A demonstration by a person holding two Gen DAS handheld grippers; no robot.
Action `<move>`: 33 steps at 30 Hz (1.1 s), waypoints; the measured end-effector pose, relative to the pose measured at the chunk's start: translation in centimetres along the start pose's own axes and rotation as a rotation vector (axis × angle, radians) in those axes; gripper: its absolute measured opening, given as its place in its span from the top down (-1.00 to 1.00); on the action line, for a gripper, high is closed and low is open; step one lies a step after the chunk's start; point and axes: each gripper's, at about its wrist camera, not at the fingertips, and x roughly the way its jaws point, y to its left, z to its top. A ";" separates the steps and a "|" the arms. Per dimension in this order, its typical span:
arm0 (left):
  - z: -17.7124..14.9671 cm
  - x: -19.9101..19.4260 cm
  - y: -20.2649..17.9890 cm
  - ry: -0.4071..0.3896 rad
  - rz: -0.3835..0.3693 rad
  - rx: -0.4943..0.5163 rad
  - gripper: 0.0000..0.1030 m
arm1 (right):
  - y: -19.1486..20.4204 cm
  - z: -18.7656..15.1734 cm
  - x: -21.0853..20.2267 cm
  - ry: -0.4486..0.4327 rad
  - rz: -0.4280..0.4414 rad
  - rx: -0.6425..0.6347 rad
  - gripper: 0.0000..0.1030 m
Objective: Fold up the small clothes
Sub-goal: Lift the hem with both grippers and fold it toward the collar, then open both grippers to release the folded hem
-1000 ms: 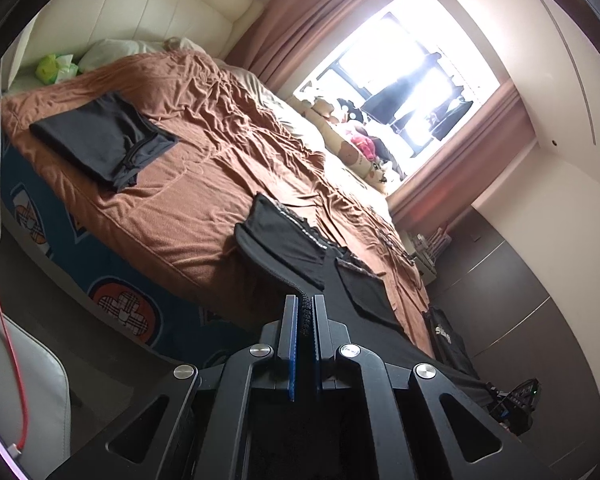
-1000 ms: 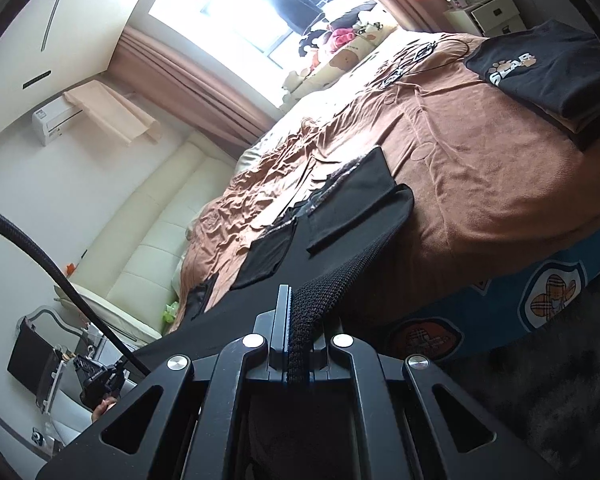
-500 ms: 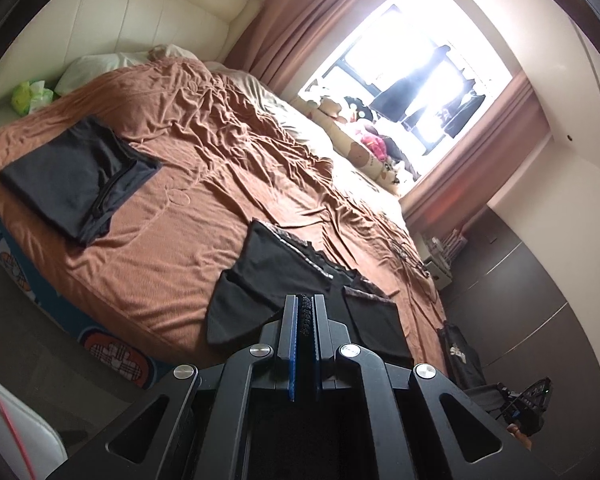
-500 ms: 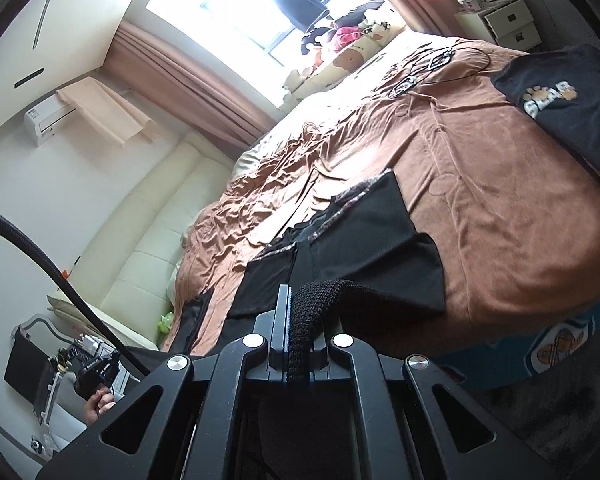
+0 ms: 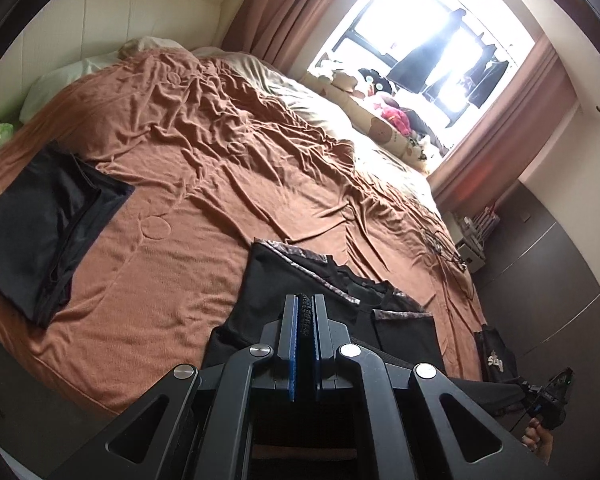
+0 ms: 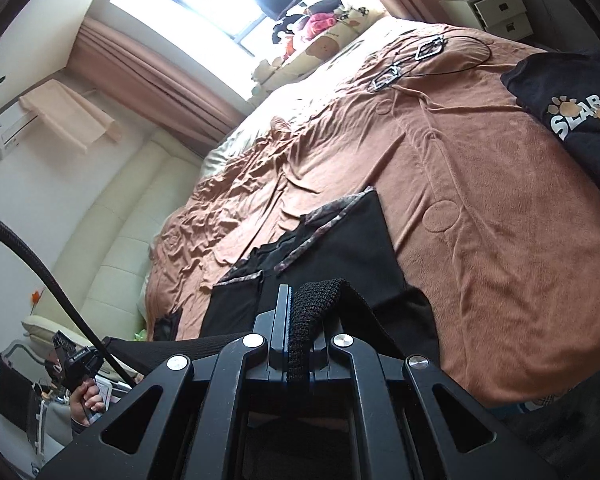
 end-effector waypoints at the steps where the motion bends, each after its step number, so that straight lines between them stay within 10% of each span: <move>1: 0.3 0.8 0.0 0.007 0.012 0.001 0.89 | 0.0 0.5 0.7 0.008 -0.015 -0.005 0.95; 33: 6.3 26.1 6.6 0.228 0.237 -0.063 0.88 | -2.8 11.0 24.7 0.209 -0.244 0.001 0.94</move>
